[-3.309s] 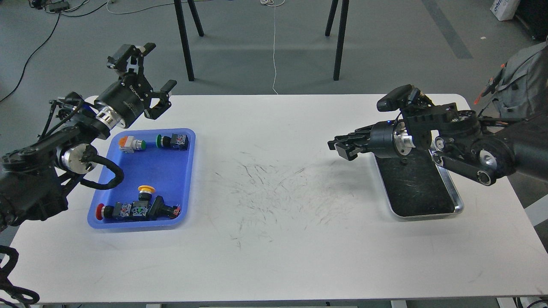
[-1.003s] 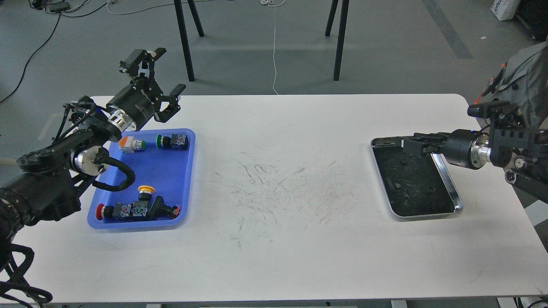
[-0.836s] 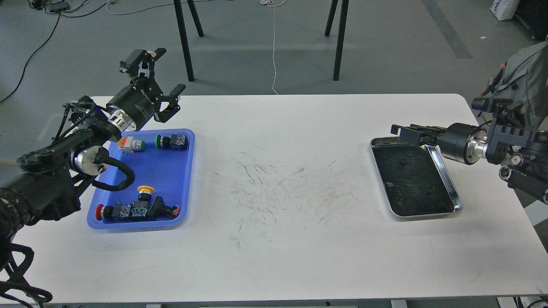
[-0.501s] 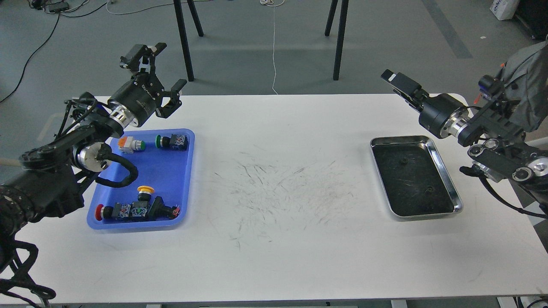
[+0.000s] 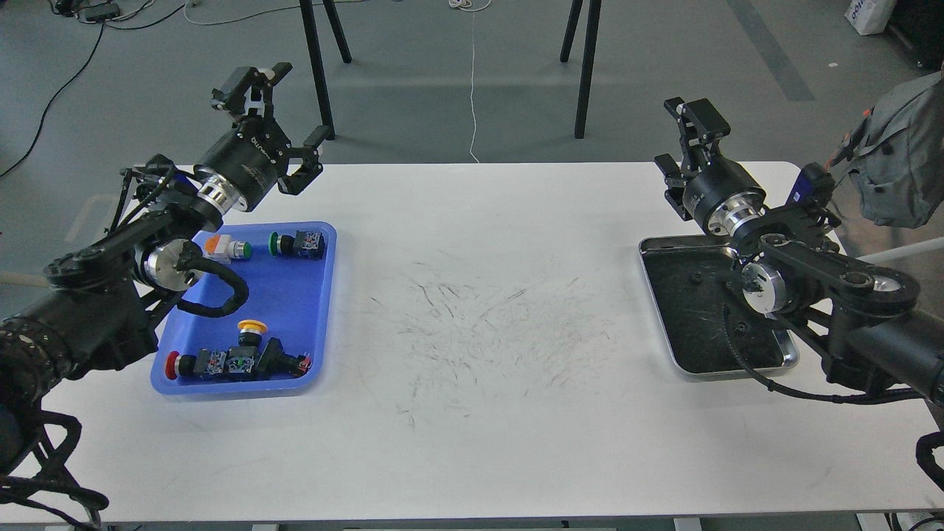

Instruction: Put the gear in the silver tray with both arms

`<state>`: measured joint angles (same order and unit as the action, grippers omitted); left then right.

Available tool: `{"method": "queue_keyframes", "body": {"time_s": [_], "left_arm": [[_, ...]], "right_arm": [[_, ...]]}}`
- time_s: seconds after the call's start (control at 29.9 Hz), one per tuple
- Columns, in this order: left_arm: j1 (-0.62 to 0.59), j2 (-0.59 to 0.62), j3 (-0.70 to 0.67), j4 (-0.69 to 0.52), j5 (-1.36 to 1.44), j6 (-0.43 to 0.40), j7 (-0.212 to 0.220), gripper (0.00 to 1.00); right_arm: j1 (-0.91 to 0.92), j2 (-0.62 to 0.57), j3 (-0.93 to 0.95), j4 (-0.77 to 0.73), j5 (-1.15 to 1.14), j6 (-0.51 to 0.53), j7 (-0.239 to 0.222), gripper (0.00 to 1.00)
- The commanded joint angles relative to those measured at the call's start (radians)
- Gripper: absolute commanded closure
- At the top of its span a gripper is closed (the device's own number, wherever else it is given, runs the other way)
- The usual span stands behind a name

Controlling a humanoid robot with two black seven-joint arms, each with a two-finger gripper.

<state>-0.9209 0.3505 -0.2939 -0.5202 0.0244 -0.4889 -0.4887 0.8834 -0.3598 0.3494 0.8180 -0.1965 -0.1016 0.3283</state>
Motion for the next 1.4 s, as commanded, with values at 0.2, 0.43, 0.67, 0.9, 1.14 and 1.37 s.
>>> {"method": "queue_keyframes", "body": {"time_s": [0.2, 0.43, 0.67, 0.9, 1.14, 1.37], "left_arm": [[0.002, 0.008, -0.001, -0.007, 0.000, 0.000, 0.000, 0.00], [-0.010, 0.025, 0.003, -0.003, 0.000, 0.000, 0.132, 0.00], [0.004, 0.056, -0.031, -0.003, -0.004, 0.000, 0.154, 0.00], [0.030, 0.076, -0.045, -0.007, -0.008, 0.000, 0.108, 0.00], [0.033, 0.084, -0.044, -0.011, -0.004, 0.000, 0.052, 0.00], [0.033, 0.077, -0.044, -0.011, 0.005, 0.000, 0.044, 0.00]], "right_arm": [[-0.052, 0.081, 0.175, -0.062, 0.058, -0.012, -0.031, 0.05], [-0.043, 0.099, 0.169, -0.071, 0.060, 0.055, -0.041, 0.03], [-0.043, 0.091, 0.171, -0.076, 0.063, 0.218, -0.043, 0.02], [-0.046, 0.082, 0.190, -0.063, 0.071, 0.307, -0.044, 0.02], [-0.063, 0.075, 0.206, -0.065, 0.074, 0.444, -0.040, 0.01], [-0.069, 0.033, 0.206, -0.079, 0.080, 0.513, -0.061, 0.01]]}}
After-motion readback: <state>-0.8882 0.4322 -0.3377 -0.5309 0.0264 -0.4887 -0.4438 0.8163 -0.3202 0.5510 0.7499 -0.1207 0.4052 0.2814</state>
